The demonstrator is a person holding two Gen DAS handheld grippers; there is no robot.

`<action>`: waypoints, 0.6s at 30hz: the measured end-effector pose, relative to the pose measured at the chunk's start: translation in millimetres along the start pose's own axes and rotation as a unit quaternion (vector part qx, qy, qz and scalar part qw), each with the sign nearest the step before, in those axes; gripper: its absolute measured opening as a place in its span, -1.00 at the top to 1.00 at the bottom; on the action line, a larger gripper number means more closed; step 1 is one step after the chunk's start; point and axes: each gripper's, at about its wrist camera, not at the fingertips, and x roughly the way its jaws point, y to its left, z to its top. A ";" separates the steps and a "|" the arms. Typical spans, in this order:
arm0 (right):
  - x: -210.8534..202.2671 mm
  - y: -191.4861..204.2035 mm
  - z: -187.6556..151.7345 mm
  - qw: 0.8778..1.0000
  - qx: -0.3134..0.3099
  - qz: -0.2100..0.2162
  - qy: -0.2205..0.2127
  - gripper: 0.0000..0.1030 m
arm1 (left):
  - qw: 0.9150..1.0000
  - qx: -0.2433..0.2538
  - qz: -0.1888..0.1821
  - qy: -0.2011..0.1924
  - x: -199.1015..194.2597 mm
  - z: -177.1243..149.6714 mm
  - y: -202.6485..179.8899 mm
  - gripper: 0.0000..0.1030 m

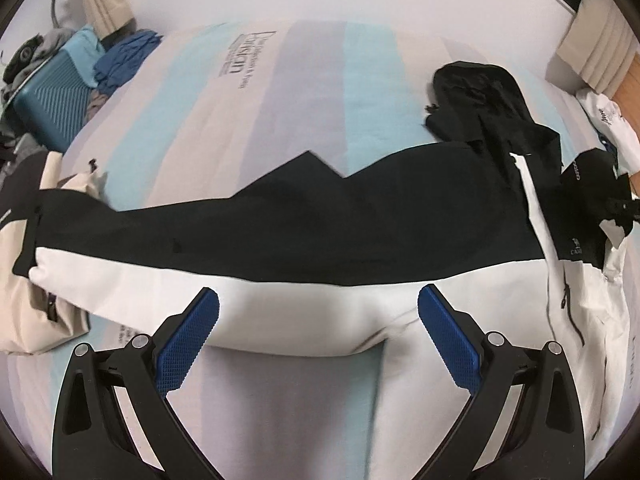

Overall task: Fold large clothes
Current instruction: 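Lift the sleeve with the right gripper and lay it across the jacket body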

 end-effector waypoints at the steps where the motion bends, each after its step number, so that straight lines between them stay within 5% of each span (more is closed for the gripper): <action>1: 0.5 7.7 1.1 1.000 0.001 0.006 0.001 0.86 | 1.000 0.000 0.001 0.000 -1.4 -1.7 6.9 -0.89; 12: 25.5 134.3 9.4 0.998 -0.041 0.052 0.019 0.86 | 0.999 -0.021 0.027 0.000 -4.1 -17.3 70.4 -0.89; 18: 64.3 181.2 -1.0 0.995 -0.087 0.024 0.039 0.86 | 0.999 -0.032 0.042 0.001 4.0 -25.3 107.2 -0.89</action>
